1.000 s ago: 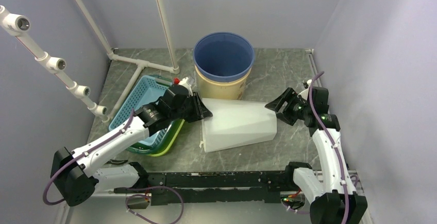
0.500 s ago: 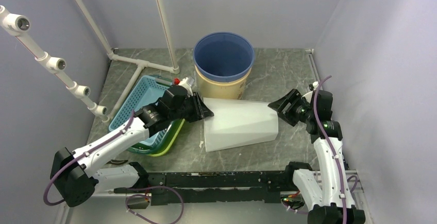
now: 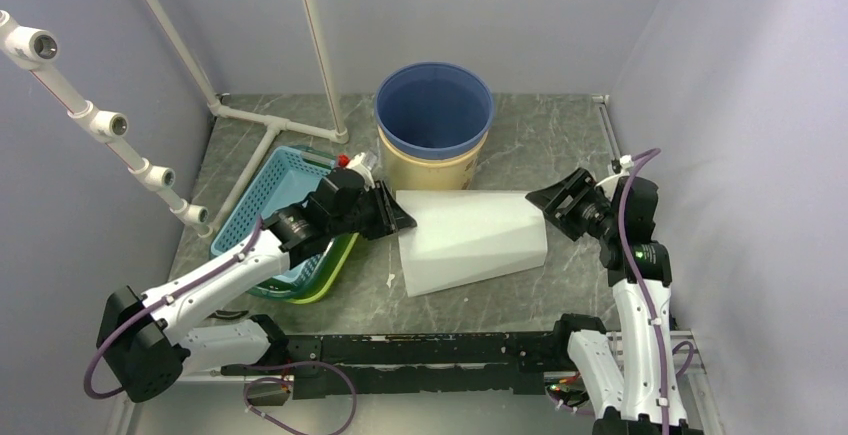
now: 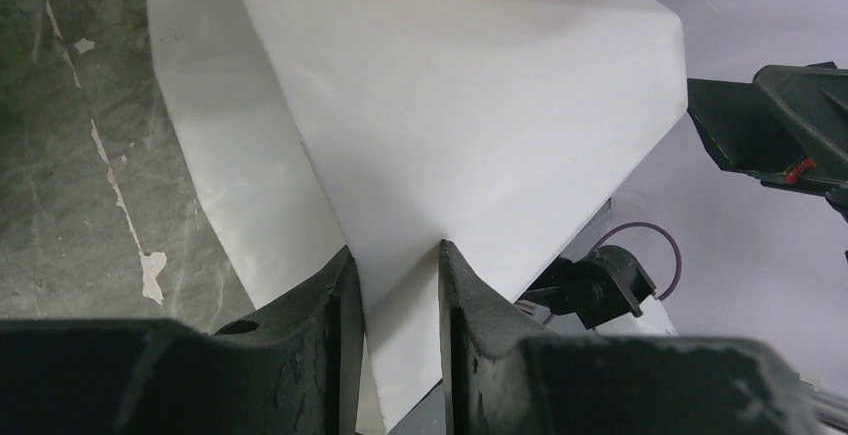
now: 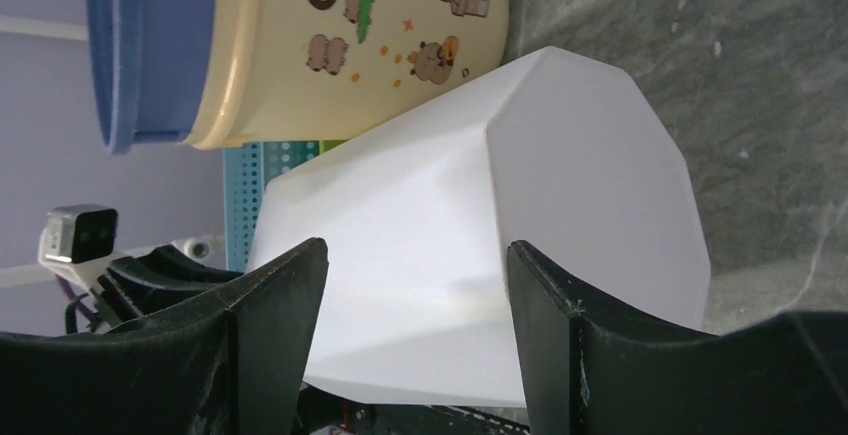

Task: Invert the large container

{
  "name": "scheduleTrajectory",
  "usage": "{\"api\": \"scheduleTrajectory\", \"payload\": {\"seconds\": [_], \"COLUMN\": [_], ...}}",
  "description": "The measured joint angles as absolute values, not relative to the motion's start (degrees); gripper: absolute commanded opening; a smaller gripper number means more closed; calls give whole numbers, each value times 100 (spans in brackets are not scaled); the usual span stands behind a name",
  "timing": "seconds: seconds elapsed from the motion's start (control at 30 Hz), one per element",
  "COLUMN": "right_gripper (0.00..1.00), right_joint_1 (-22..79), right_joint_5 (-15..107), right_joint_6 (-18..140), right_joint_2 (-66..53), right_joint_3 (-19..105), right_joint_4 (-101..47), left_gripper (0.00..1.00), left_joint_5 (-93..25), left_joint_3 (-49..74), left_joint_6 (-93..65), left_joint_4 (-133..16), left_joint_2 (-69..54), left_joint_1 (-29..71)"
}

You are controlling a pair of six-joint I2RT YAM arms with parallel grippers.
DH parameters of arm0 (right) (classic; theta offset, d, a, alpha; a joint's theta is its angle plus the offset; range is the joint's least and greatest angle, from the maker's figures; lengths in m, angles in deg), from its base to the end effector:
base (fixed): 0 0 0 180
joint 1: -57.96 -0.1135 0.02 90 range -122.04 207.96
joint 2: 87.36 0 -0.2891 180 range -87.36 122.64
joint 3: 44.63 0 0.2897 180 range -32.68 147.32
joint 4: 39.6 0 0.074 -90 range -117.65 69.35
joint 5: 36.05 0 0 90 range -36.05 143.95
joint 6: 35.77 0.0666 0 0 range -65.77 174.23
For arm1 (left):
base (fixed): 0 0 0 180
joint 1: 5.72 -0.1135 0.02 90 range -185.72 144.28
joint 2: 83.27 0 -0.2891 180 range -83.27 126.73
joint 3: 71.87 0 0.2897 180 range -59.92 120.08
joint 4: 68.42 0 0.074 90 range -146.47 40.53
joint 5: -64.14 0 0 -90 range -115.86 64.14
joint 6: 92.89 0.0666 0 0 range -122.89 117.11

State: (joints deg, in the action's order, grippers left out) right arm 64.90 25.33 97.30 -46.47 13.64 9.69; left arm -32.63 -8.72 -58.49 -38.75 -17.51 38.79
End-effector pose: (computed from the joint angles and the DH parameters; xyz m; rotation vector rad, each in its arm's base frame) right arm 0.1928 0.0087 0.3193 0.6366 2.0897 0.8970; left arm 0.2150 -0.2223 0.2891 -0.1512 2.3528 -1.0851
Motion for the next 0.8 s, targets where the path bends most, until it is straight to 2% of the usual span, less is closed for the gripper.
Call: {"api": "scheduleTrajectory", "payload": {"seconds": [0.13, 0.4, 0.67, 0.8], "right_gripper": [69, 72, 75, 77], "right_joint_1": [6514, 6535, 6385, 6367], "right_joint_5": [2417, 1976, 465, 201], "right_joint_6": [9719, 9245, 9214, 9016], "right_joint_2": [-4647, -4461, -4628, -4510], "right_joint_3": [1463, 2431, 2619, 2695], "right_joint_4": [788, 641, 195, 270], "left_gripper": [31, 32, 32, 32], "left_joint_5": [-3263, -3630, -4021, -4063], "left_joint_3": [-977, -1065, -1381, -1392], "left_joint_6": [-5958, -6050, -6059, -6059], "left_joint_4": [-3949, -3921, -3796, -3801], "left_joint_2": [-1775, -1716, -1253, -1172], "left_joint_1": [3890, 4054, 4340, 4334]}}
